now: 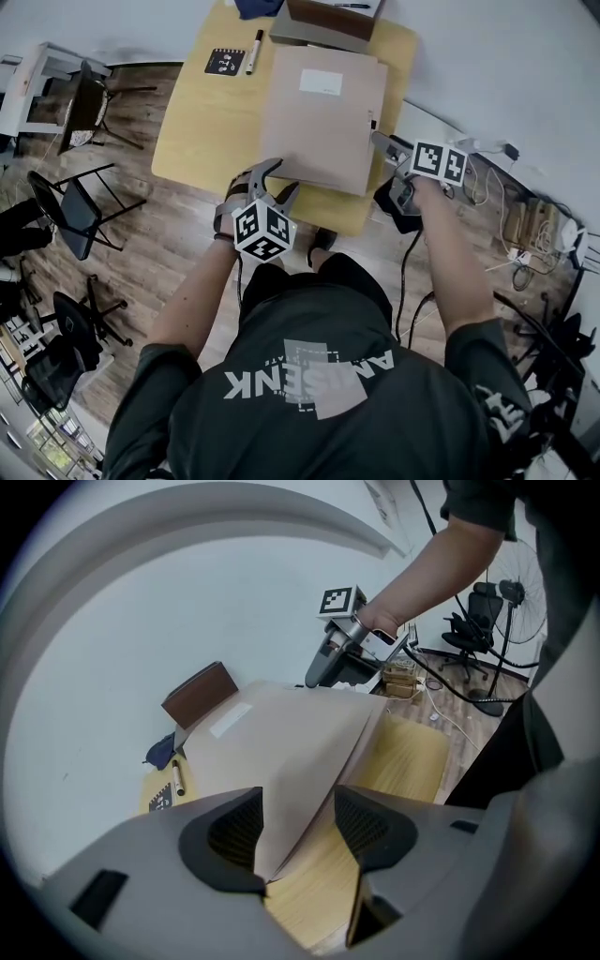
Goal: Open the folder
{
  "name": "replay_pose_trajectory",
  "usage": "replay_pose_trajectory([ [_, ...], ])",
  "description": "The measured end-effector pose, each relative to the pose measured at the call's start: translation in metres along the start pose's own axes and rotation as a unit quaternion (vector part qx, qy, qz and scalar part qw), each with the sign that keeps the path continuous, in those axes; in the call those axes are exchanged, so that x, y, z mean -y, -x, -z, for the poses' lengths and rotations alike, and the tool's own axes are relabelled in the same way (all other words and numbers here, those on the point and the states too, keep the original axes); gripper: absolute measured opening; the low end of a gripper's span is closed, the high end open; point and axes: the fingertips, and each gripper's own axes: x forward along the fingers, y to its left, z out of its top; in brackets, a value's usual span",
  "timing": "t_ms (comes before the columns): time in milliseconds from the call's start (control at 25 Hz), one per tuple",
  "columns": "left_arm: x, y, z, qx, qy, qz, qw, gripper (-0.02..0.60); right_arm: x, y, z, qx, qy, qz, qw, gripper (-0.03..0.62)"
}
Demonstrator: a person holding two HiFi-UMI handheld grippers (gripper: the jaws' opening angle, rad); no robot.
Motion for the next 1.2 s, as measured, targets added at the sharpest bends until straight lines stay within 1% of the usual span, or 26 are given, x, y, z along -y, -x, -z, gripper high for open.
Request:
replay_pose_trajectory([
  [160,-0.002,-0.003,0.003,-0.018,-0.041,-0.016,0.9989,0.222,0.0,0.001,-0.001,-0.001,0.003,0.0,1.0,0.242],
  [280,-0.001,-0.004,0.003,-0.023,-0.07,-0.019,0.9971,0.223,0.0,0.0,0.0,-0.002,0.009,0.001,1.0,0.242],
  [440,-0.002,-0.005,-0.001,-0.029,-0.119,-0.027,0.9921,0.229,0.0,-0.001,0.0,-0.007,0.008,-0.001,1.0,0.242],
  [680,-0.003,-0.004,-0.005,-0.031,-0.17,-0.034,0.9843,0.229,-0.002,-0.004,0.003,-0.03,0.002,-0.001,1.0,0.242],
  [760,-0.001,-0.004,-0.008,-0.026,-0.208,-0.043,0.9768,0.229,-0.002,-0.005,0.003,-0.032,0.0,-0.005,0.999,0.242],
  [880,0.003,-0.005,-0.015,-0.012,-0.289,-0.066,0.9551,0.238,-0.001,-0.005,0.003,-0.033,0.002,-0.007,0.999,0.242],
  [920,0.004,-0.005,-0.015,-0.009,-0.301,-0.07,0.9511,0.238,-0.001,-0.005,0.003,-0.034,0.003,-0.007,0.999,0.242],
  [960,0.004,-0.005,-0.015,-0.007,-0.302,-0.07,0.9508,0.238,-0.001,-0.005,0.003,-0.035,0.005,-0.007,0.999,0.242],
  [1080,0.001,-0.005,-0.014,-0.006,-0.286,-0.066,0.956,0.239,-0.002,-0.005,0.003,-0.036,0.007,-0.009,0.999,0.242],
  [1200,-0.001,-0.003,-0.019,0.013,-0.267,-0.063,0.9616,0.239,-0.003,-0.006,0.003,-0.033,0.003,-0.013,0.999,0.242],
])
